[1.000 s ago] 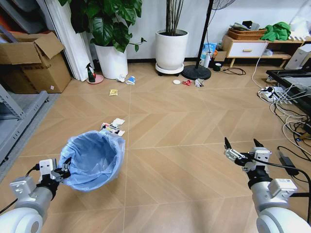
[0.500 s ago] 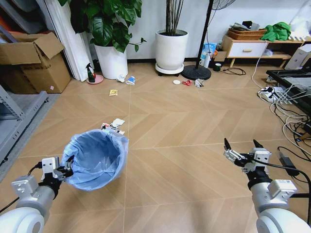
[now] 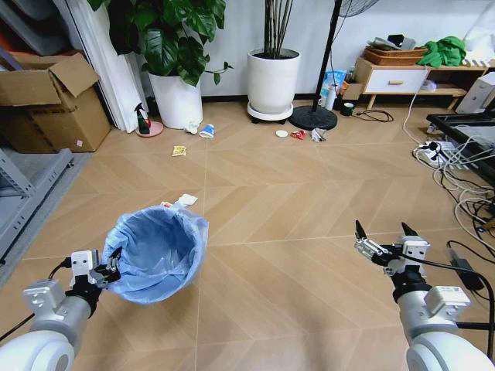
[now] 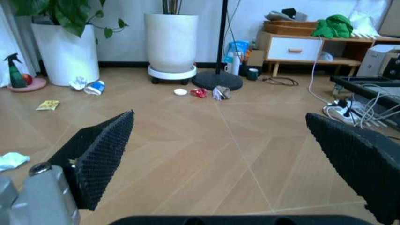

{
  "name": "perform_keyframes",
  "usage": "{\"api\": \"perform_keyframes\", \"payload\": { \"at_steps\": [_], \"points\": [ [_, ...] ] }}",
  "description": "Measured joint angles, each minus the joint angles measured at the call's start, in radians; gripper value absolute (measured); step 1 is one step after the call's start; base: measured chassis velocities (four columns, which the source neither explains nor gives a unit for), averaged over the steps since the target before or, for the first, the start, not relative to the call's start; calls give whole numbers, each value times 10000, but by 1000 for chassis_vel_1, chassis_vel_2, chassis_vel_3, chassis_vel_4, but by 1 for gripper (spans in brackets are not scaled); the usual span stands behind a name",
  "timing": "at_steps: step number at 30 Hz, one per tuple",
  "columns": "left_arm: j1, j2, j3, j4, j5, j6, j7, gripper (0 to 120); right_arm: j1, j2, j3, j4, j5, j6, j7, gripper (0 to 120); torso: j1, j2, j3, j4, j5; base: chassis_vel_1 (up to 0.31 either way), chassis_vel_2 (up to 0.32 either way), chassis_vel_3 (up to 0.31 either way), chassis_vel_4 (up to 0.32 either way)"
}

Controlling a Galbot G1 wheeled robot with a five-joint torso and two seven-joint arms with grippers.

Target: Pick up the trash bin and place the garbage on the floor into it.

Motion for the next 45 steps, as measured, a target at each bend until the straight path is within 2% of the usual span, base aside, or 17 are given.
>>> {"api": "perform_keyframes", "payload": {
  "at_steps": [15, 45],
  "points": [
    [-6, -52, 63, 34, 112, -41, 135, 0, 52, 9, 15, -98, -37, 58, -64, 100, 1, 0, 1, 1, 0, -99, 111, 94, -107],
    [-73, -33, 104, 183, 129, -185, 220, 0, 67, 57, -107, -279, -290, 170, -178, 100, 0, 0, 0, 1, 3, 0, 156, 1, -162]
  ]
}}
